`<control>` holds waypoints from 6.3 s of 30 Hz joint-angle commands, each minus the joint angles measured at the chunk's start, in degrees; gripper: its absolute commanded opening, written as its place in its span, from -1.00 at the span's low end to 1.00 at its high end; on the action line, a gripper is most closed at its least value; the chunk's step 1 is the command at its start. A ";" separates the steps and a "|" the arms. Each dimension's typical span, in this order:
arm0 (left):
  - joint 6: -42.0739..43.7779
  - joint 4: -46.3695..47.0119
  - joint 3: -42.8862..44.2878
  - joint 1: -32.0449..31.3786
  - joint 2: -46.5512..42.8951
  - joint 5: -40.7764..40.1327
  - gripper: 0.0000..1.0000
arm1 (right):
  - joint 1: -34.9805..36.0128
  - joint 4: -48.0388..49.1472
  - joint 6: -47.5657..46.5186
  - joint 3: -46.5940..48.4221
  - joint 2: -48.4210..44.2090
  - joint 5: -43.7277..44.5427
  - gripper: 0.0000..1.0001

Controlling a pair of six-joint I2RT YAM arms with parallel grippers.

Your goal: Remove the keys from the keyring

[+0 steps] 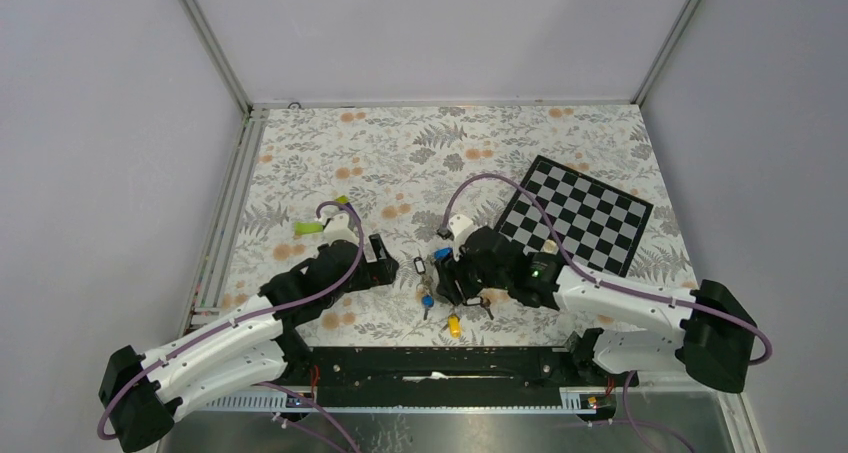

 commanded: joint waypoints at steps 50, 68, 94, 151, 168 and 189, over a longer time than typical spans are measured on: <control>-1.04 1.45 -1.37 0.24 -1.49 1.36 0.91 | 10.82 -15.30 25.46 10.25 22.72 19.47 -1.00; 6.47 5.40 1.10 0.24 -7.06 3.02 0.90 | 10.76 -30.64 3.50 13.49 -10.55 -5.00 -1.00; 22.17 36.98 8.54 0.18 -8.55 54.28 0.18 | 10.78 -40.83 -8.18 35.71 -6.83 -5.18 -1.00; 31.83 29.65 14.76 -11.72 -1.61 48.17 0.12 | 10.77 -36.49 -7.37 35.50 -10.59 -12.56 -1.00; 30.25 31.16 15.74 -11.72 2.62 51.55 -0.39 | 10.82 -34.18 -7.63 35.46 -9.68 -12.59 -1.00; 29.73 36.23 12.98 -11.73 -1.46 49.64 -1.00 | 10.76 -33.45 -6.92 31.63 -13.68 -7.22 -0.36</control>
